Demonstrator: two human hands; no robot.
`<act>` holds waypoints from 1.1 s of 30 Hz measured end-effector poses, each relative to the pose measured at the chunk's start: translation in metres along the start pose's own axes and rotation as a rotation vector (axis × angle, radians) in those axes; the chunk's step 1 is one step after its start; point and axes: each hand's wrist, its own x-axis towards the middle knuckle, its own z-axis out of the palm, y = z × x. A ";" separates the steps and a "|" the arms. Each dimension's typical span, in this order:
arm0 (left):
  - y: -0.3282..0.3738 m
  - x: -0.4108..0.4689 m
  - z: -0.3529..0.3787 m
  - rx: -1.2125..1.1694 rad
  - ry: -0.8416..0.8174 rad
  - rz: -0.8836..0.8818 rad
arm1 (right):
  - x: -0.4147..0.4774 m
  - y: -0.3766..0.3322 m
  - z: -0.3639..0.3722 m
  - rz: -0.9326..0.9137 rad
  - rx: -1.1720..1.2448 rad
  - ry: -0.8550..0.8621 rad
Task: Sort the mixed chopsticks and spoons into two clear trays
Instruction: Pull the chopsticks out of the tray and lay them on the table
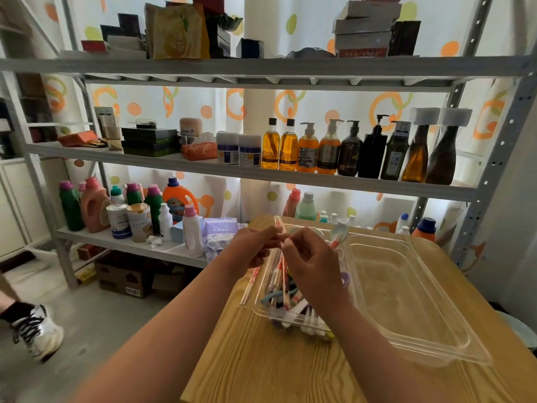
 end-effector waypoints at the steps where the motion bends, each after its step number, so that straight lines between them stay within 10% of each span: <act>1: -0.001 0.000 -0.002 -0.001 0.001 -0.014 | -0.001 0.001 0.001 -0.003 -0.012 -0.019; 33: -0.076 0.037 -0.032 0.856 0.162 -0.026 | -0.004 0.021 -0.007 0.301 -0.433 -0.246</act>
